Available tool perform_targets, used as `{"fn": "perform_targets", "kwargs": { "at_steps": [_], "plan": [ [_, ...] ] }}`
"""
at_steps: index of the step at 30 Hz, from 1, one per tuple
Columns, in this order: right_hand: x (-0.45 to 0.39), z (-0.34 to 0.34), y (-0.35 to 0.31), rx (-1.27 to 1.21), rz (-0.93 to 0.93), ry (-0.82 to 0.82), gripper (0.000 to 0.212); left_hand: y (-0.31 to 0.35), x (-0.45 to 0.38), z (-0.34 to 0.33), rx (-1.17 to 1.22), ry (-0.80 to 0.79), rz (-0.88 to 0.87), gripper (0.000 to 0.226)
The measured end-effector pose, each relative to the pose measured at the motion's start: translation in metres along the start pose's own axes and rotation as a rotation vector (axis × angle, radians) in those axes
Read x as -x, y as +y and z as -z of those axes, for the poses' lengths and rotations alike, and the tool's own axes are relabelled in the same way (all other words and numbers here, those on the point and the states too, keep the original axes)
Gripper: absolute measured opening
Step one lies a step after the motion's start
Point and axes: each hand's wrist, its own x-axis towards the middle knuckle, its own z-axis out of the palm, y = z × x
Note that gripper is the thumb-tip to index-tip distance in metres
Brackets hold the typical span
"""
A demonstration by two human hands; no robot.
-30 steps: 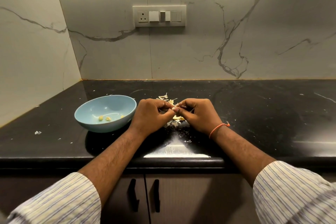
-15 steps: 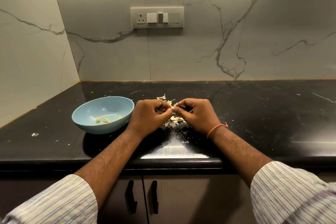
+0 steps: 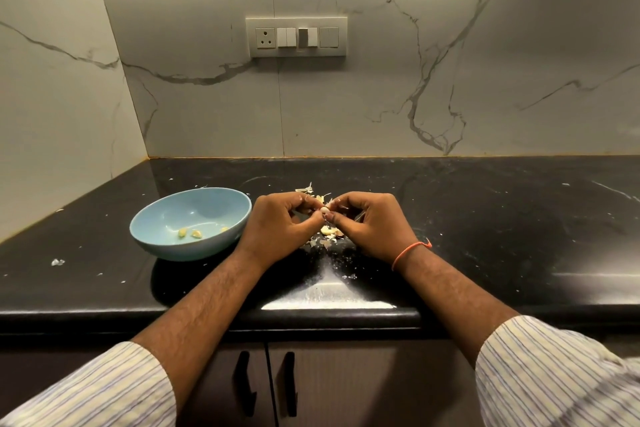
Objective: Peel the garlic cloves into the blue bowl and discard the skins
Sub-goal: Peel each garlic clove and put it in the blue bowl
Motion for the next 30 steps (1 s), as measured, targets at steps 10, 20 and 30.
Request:
{"fn": "perform_targets", "kwargs": {
  "at_steps": [10,20,30],
  "plan": [
    [0.0002,0.0001,0.0022,0.039,-0.016,0.060,0.018,0.0007,0.0017,0.0024,0.095,-0.064,0.021,0.025],
    [0.0024,0.0004,-0.0016,0.091,-0.038,0.087,0.009,0.0005,0.0015,0.0043,0.142,-0.085,0.010,0.027],
    [0.0025,0.0026,-0.0046,0.097,-0.052,0.069,0.014,0.0052,0.0034,0.0057,0.153,-0.102,-0.004,0.028]
  ]
}}
